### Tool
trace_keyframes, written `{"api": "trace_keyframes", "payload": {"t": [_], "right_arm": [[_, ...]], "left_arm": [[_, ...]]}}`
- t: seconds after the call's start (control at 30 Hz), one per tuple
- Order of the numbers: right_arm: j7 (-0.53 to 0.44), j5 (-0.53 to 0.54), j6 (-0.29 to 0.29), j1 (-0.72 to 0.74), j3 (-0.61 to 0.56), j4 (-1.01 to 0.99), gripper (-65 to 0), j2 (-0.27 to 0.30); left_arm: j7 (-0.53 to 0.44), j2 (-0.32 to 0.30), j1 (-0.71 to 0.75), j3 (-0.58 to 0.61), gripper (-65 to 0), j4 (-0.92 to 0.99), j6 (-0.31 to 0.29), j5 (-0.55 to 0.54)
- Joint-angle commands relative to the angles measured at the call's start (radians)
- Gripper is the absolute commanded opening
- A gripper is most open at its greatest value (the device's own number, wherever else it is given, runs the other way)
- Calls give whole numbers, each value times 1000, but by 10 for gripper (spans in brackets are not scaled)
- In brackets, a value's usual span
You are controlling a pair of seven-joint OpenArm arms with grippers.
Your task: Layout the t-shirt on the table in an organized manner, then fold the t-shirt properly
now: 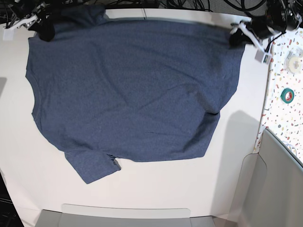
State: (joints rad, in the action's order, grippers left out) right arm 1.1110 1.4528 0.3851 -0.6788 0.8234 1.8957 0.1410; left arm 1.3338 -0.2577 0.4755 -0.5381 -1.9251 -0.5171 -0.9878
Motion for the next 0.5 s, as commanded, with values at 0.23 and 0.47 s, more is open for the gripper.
{"api": "trace_keyframes", "payload": {"t": [0.23,0.47], "right_arm": [[-22,-194,2,201,-13,9,-650,-37],[-22,-346,2,299,-68,9,-650,-37]], "left_arm": [[-10,-2,-133,-4,-650,75,4,-12],[-14,-2,-186,49,-650,218,5,-12]]}}
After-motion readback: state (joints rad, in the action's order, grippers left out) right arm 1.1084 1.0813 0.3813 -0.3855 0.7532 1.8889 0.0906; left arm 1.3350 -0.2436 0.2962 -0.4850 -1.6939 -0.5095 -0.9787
